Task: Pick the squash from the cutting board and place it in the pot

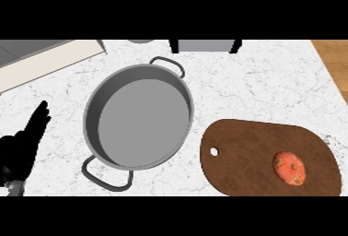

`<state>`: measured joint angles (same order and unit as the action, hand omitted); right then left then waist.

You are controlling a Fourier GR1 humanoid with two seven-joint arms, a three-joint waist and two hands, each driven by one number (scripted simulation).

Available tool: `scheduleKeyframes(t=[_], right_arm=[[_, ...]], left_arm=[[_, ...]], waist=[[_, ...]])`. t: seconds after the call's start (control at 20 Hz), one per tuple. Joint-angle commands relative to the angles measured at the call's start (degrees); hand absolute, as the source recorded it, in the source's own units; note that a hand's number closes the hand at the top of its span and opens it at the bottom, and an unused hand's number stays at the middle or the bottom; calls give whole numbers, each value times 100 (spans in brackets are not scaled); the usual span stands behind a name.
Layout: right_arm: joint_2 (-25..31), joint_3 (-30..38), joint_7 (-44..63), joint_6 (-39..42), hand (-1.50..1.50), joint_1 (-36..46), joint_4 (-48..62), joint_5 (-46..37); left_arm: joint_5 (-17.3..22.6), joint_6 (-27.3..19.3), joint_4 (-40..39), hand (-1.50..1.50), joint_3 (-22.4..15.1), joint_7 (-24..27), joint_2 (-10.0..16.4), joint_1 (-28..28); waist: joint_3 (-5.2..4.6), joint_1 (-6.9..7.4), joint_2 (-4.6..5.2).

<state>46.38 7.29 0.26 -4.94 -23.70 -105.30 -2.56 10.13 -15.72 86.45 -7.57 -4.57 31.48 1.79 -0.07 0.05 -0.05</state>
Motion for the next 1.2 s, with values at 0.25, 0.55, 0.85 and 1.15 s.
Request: scheduleKeyframes(t=[0.25,0.55,0.85,1.15], right_arm=[[1069,-1033,2483,1575,-150,725,-538,-183],[766,-1775,3697,2451,-150,2056,-211,160],[165,-1829,4295,2998,-150,2373,-279,34],[-541,-2321,4673,3206,-150,2985,396,-824]], left_arm=[[-42,133,-113,0,-31,-53,-135,-177],[-272,97,-267,0,65,50,-213,-277],[-321,295,148,0,321,77,-305,225],[-396,569,-543,0,566,15,-438,-369]], waist=[[-8,159,41],[3,155,36],[5,21,-3],[5,9,10]])
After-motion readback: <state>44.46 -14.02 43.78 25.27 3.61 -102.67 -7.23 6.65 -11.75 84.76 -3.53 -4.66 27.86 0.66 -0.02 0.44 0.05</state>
